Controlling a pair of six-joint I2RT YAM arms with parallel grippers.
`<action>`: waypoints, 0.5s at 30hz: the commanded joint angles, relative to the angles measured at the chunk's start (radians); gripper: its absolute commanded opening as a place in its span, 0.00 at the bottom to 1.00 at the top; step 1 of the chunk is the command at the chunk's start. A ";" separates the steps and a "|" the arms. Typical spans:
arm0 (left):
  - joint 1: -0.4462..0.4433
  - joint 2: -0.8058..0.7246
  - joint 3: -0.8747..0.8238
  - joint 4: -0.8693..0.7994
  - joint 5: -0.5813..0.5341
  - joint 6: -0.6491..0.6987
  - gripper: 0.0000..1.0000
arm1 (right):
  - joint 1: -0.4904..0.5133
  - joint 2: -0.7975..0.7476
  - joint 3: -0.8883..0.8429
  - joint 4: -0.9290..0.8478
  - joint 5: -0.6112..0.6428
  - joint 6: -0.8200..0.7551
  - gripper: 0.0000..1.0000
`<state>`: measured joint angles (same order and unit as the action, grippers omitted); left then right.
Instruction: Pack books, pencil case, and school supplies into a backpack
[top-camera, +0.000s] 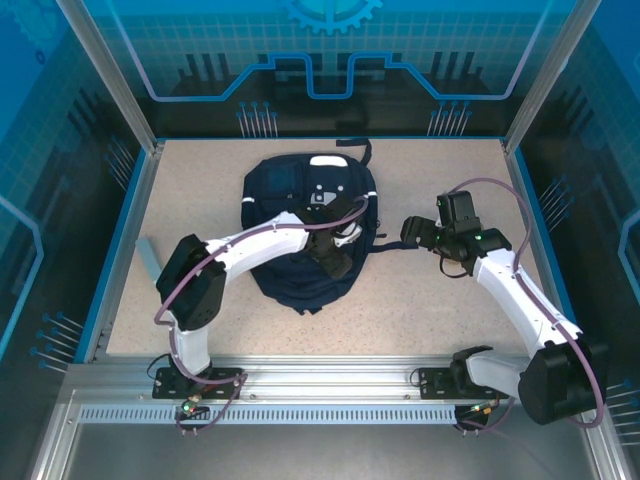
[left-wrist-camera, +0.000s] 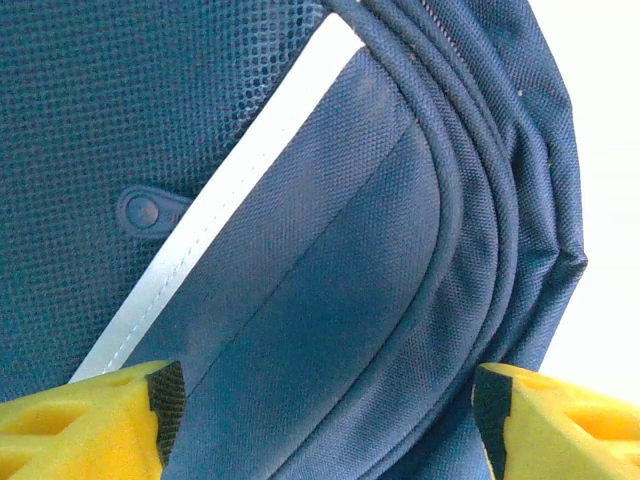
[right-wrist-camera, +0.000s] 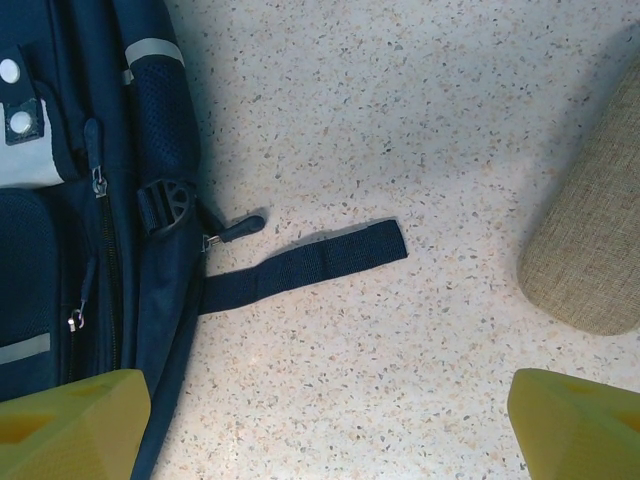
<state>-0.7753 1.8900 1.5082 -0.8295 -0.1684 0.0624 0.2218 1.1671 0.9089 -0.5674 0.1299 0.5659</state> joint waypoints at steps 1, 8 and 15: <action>-0.009 0.039 0.043 -0.050 0.005 0.053 0.80 | -0.010 0.000 -0.010 -0.007 -0.002 0.023 0.93; -0.009 0.095 0.060 -0.035 -0.095 0.080 0.76 | -0.009 0.005 -0.019 -0.004 -0.005 0.032 0.93; -0.009 0.041 0.047 0.005 -0.143 0.061 0.37 | -0.010 0.027 -0.013 0.024 -0.061 0.030 0.93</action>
<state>-0.7860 1.9739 1.5463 -0.8379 -0.2497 0.1280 0.2214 1.1782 0.9001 -0.5636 0.1116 0.5846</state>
